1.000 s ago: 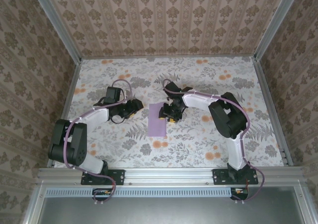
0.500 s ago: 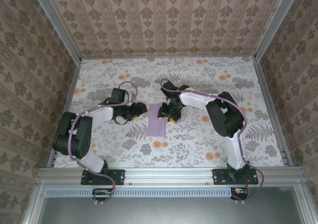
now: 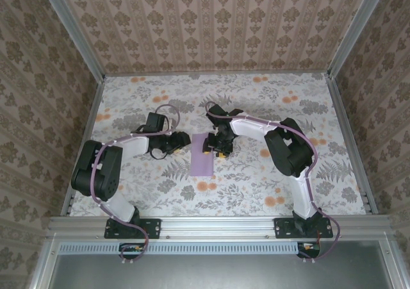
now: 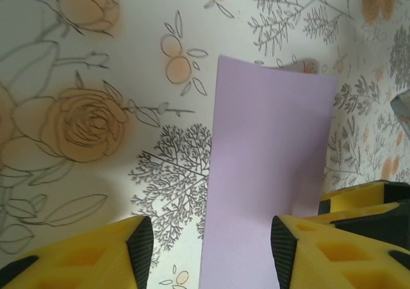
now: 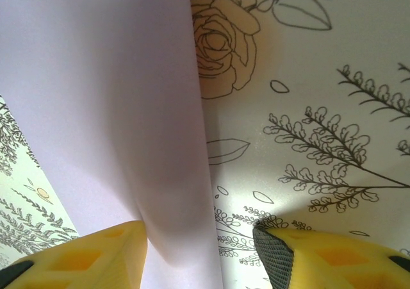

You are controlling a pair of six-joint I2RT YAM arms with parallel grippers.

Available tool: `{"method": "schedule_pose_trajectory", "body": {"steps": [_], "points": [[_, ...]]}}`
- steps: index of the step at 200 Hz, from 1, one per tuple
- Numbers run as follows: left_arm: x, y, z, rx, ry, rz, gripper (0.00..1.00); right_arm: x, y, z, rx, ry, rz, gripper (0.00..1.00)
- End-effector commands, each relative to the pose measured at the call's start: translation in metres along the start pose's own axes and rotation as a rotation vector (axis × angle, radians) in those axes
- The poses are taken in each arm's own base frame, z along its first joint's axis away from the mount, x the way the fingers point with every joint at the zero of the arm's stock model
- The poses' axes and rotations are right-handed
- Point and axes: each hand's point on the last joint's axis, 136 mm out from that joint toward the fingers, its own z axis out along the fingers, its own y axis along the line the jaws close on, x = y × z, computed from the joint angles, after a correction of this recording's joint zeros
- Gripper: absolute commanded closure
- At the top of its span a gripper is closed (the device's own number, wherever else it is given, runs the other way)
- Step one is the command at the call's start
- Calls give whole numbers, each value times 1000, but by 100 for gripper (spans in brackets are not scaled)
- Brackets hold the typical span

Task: Fold a paper plane with a square sheet of paper (pick it up from the middle)
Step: First fold in half a square sheet of paper at the center of the table, then hold the square sheet of paper at the center of the table.

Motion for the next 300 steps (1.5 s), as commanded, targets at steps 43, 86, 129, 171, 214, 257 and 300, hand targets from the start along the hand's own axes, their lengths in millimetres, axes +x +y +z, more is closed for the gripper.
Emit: {"method": "schedule_pose_trajectory", "body": {"steps": [43,86,129,171,214,257,300], "points": [[-5,-10,-2,61,-8,9,53,23,-92,77,313,99,59,45],[2,-22,3,107,36,46,59,24,-95,80,321,108,59,45],[12,-31,13,110,89,77,67,25,-98,81,330,114,55,45],[20,-33,24,100,129,83,77,26,-99,82,336,116,52,46],[23,-36,27,101,141,90,79,27,-100,83,339,123,59,45],[23,-36,28,102,143,90,79,27,-100,85,339,124,72,43],[24,-35,30,100,150,88,80,27,-104,87,350,126,90,43]]}}
